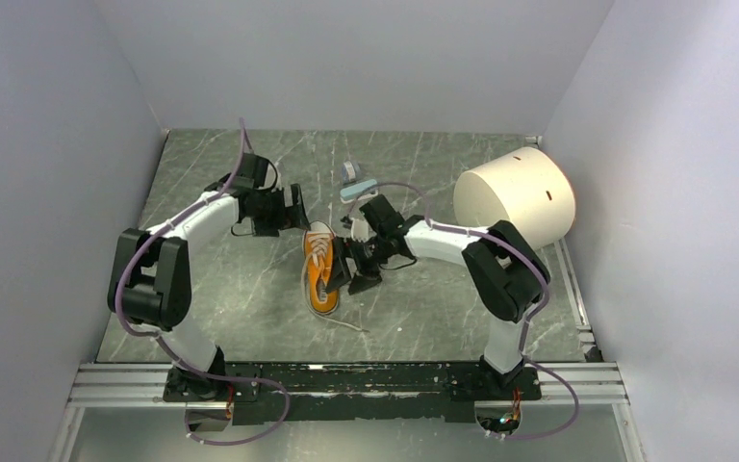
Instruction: Tie the shoes
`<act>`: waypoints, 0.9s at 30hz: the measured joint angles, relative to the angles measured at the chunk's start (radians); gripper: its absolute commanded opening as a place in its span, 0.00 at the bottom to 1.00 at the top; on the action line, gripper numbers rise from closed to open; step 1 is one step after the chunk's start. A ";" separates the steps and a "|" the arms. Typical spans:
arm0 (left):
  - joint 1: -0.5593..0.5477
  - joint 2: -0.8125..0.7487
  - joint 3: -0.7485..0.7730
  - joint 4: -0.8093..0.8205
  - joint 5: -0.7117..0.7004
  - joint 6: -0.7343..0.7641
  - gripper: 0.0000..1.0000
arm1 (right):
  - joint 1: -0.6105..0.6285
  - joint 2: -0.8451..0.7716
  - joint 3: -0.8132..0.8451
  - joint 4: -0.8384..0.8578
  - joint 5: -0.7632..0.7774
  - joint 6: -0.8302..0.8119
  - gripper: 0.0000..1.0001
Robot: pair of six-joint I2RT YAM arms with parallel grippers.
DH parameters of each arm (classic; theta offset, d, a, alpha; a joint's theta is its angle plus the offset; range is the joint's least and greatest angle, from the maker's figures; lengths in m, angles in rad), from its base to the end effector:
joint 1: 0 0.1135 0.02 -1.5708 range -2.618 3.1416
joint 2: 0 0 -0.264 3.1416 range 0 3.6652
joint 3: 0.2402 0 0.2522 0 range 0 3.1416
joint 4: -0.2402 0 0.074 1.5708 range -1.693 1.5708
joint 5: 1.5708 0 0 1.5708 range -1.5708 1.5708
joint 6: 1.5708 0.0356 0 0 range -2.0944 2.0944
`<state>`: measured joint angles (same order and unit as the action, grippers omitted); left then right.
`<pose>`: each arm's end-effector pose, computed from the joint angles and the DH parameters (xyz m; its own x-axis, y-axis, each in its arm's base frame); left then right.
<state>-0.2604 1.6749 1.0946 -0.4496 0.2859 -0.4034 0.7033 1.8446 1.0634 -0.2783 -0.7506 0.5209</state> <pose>0.3268 -0.0975 0.1992 -0.9139 -0.1462 -0.3787 0.0311 0.9049 -0.4245 0.2562 0.2491 0.1505 -0.9390 -0.3191 -0.1284 -0.3000 0.5773 0.7595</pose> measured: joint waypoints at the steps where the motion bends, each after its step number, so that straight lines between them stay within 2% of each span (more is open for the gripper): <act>1: 0.004 0.000 0.020 -0.012 -0.012 0.012 0.97 | -0.002 0.004 0.019 -0.004 -0.001 0.003 0.88; 5: 0.019 -0.039 0.043 -0.032 -0.011 0.026 0.97 | -0.046 0.005 0.118 -0.043 0.027 -0.021 0.90; 8: 0.034 -0.084 0.001 -0.008 0.057 0.003 0.97 | -0.088 0.003 0.168 -0.078 0.066 -0.060 0.89; 12: 0.041 -0.110 -0.078 0.027 0.145 -0.023 0.93 | -0.138 0.004 0.179 -0.135 0.144 -0.089 0.82; 16: 0.041 -0.110 -0.102 -0.005 0.151 -0.001 0.89 | -0.172 0.060 0.255 -0.210 0.245 -0.129 0.74; 18: 0.041 -0.118 -0.111 -0.013 0.141 0.016 0.86 | -0.166 0.107 0.315 -0.227 0.298 -0.156 0.70; 23: 0.041 -0.171 -0.198 -0.041 0.118 0.069 0.78 | -0.094 0.200 0.422 -0.258 0.486 -0.221 0.69; 27: 0.041 -0.175 -0.261 -0.041 0.133 0.091 0.73 | -0.024 0.235 0.452 -0.282 0.620 -0.278 0.60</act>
<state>-0.2195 1.5002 0.8341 -0.4908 0.4191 -0.3122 0.6796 2.0792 1.5154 -0.5602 -0.1303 0.2428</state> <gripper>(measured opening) 0.753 0.662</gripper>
